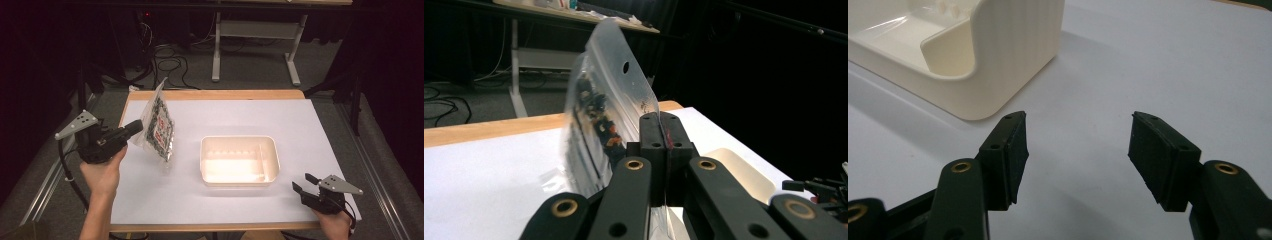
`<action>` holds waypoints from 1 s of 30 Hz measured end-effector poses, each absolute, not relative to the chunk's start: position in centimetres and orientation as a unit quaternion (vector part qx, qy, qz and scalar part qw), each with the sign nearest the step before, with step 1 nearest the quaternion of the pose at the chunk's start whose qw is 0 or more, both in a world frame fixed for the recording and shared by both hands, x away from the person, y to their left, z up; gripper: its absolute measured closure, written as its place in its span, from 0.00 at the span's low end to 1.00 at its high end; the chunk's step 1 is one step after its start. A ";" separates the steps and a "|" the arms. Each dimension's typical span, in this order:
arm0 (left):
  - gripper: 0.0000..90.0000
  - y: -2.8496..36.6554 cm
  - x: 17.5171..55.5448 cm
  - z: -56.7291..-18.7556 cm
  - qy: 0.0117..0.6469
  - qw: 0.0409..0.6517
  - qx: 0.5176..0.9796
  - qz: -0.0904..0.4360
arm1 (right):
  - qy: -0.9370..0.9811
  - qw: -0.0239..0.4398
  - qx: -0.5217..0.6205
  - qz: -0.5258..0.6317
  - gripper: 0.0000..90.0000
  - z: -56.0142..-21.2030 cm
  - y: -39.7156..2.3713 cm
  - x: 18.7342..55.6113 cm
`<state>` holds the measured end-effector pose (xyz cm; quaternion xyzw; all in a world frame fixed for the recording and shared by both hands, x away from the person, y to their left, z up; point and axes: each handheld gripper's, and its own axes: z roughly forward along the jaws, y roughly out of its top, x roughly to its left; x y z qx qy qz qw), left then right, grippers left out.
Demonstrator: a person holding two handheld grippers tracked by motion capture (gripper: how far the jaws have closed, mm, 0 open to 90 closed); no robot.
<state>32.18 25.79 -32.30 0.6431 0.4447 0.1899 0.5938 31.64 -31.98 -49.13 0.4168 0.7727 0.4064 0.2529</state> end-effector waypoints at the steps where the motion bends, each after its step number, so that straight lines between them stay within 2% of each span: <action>1: 1.00 25.7 32.1 -32.2 0.442 0.594 0.645 0.190 | 0.773 0.253 0.417 0.406 0.46 -49.1 -32.0 31.6; 30: 1.00 22.0 29.8 -26.5 0.346 0.601 0.694 0.193 | 0.774 0.245 0.422 0.403 0.46 -49.3 -32.2 31.9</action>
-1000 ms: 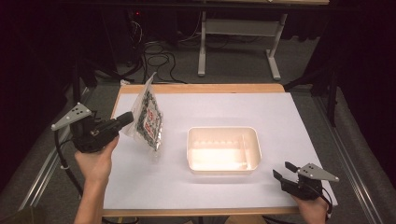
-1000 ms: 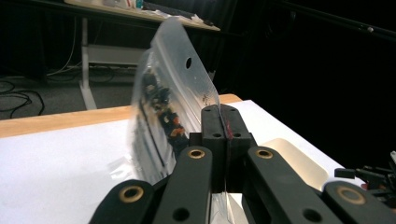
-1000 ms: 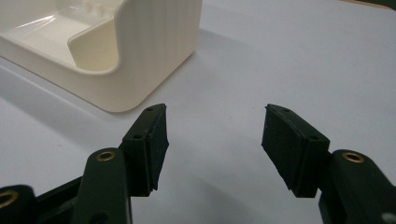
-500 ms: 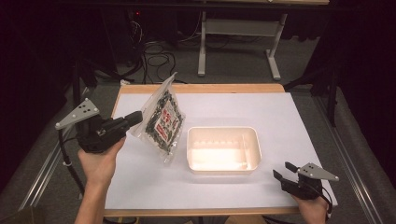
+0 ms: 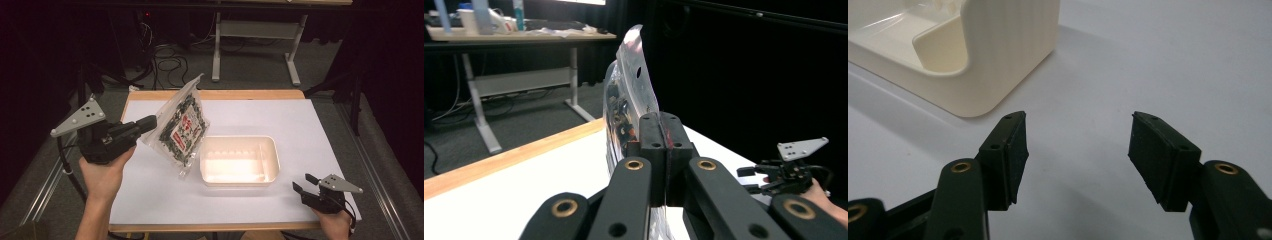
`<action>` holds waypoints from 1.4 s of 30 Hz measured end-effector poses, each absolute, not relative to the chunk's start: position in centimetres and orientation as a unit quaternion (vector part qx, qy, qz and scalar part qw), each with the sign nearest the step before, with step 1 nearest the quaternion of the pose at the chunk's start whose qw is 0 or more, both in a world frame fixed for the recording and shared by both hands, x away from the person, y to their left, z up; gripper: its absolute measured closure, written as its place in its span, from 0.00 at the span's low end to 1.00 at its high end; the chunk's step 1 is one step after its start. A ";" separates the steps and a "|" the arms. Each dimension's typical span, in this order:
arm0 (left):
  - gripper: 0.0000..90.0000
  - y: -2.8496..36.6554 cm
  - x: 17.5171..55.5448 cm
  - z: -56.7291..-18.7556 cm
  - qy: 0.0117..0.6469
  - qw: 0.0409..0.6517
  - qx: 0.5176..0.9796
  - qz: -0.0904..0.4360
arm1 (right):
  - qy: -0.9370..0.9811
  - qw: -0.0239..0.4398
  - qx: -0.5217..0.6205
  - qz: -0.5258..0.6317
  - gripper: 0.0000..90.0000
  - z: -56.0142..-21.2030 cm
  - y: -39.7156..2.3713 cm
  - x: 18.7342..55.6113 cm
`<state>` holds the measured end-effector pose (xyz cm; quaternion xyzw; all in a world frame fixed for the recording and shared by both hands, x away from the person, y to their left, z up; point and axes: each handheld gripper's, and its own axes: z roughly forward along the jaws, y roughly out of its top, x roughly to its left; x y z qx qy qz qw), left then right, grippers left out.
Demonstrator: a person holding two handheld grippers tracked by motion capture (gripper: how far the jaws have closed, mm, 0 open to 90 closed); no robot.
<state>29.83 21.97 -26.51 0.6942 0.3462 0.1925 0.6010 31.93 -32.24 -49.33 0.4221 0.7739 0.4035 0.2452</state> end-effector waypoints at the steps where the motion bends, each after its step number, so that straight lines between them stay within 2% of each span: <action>1: 1.00 21.7 29.8 -26.3 0.341 0.603 0.696 0.190 | 0.773 0.245 0.423 0.404 0.46 -49.3 -32.2 31.9; 19: 1.00 17.7 30.5 -25.0 0.298 0.615 0.710 0.172 | 0.774 0.246 0.422 0.404 0.46 -49.3 -32.2 31.9; 42: 1.00 12.0 33.8 -25.8 0.264 0.576 0.755 0.169 | 0.776 0.244 0.419 0.403 0.46 -49.2 -32.2 31.9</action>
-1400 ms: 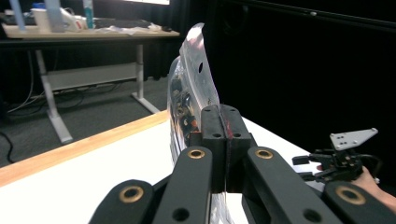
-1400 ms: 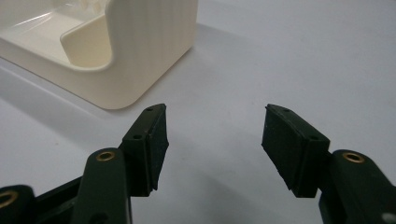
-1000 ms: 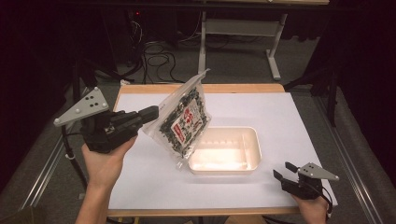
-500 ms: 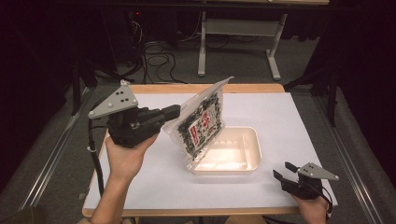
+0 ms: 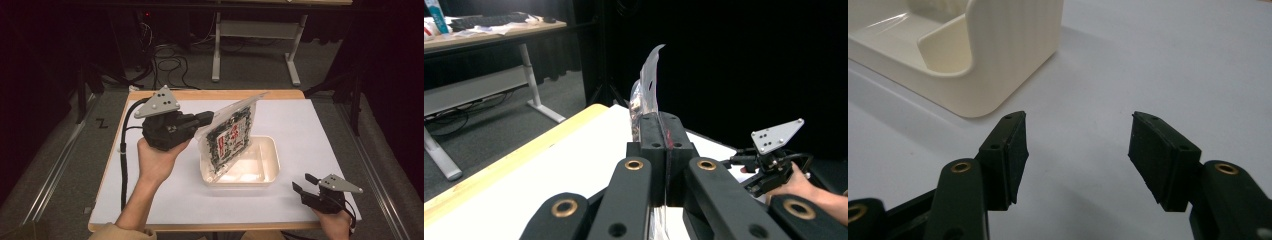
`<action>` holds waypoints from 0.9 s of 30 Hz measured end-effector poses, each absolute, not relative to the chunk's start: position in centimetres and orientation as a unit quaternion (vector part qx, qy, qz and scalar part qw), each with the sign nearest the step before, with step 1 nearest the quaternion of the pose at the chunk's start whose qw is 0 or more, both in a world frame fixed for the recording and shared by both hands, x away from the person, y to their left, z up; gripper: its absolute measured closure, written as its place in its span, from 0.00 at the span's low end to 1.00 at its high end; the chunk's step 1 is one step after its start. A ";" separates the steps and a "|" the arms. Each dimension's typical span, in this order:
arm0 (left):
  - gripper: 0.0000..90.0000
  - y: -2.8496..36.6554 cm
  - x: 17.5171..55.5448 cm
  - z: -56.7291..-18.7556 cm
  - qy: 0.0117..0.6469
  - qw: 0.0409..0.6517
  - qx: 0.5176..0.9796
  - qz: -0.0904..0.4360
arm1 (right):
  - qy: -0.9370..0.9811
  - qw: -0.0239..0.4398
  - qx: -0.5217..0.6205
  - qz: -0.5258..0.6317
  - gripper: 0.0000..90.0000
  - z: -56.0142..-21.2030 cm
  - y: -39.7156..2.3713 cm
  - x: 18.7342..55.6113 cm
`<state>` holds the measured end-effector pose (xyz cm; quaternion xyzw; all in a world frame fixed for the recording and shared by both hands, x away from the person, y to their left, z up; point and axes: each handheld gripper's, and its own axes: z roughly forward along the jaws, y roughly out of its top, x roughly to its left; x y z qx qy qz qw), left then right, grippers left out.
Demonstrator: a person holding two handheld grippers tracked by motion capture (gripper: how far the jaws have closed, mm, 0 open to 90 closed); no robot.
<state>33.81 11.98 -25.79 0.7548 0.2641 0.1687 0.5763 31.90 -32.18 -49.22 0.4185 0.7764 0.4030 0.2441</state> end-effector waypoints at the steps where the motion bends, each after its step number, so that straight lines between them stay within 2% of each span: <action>1: 1.00 11.7 34.0 -25.8 0.262 0.574 0.757 0.168 | 0.776 0.244 0.419 0.403 0.46 -49.2 -32.2 31.9; 27: 1.00 8.6 38.7 -27.8 0.238 0.536 0.786 0.196 | 0.781 0.244 0.413 0.399 0.45 -49.2 -31.9 31.8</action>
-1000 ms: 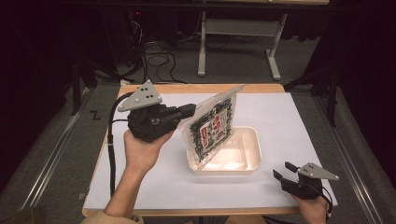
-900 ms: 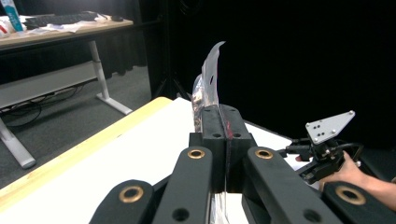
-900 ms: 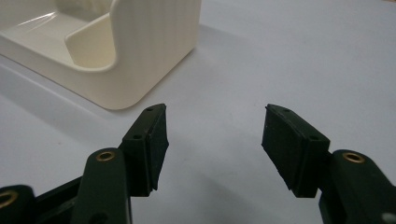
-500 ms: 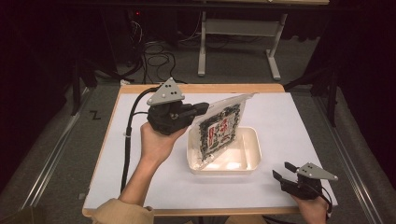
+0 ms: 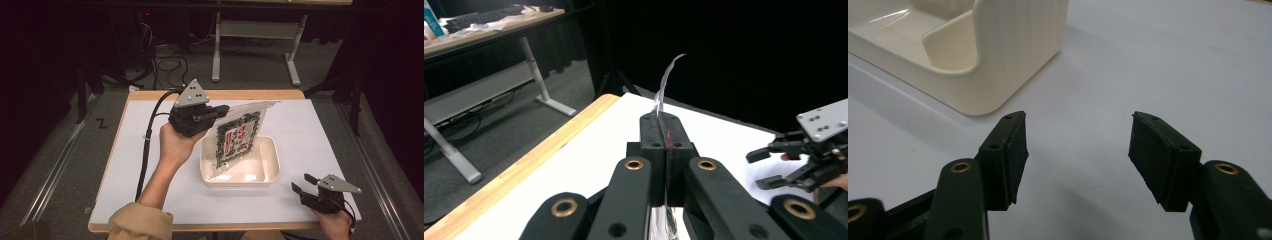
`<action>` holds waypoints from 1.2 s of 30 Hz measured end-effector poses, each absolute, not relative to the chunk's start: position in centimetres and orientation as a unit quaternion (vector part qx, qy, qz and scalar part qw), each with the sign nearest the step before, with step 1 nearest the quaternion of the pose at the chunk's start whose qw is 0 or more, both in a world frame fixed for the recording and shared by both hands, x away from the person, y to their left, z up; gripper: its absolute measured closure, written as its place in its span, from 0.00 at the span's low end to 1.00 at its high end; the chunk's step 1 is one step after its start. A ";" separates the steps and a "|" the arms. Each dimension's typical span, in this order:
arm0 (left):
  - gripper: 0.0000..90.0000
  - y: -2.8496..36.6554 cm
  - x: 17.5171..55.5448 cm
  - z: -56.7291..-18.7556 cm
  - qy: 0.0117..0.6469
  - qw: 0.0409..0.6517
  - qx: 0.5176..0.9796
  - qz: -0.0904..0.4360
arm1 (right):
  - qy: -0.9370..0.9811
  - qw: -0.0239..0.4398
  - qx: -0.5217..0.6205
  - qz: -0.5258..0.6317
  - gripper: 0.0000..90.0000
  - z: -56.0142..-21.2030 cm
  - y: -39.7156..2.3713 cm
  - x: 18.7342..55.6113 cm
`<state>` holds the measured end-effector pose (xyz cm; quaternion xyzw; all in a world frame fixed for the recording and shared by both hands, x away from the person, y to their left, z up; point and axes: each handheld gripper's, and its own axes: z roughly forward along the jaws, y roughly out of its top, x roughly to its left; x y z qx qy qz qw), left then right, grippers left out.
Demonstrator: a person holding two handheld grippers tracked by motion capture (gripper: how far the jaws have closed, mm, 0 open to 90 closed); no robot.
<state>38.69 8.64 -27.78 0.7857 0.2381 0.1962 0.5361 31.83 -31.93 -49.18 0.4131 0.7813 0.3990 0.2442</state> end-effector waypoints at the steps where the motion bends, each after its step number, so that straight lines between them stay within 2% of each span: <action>1: 1.00 8.4 39.0 -28.0 0.237 0.534 0.787 0.199 | 0.782 0.244 0.413 0.399 0.45 -49.2 -31.9 31.8; 19: 1.00 7.5 40.3 -30.1 0.217 0.514 0.799 0.225 | 0.782 0.243 0.413 0.399 0.45 -49.2 -31.9 31.9; 36: 1.00 6.6 40.0 -30.9 0.193 0.511 0.807 0.223 | 0.784 0.244 0.409 0.399 0.45 -49.2 -31.8 31.9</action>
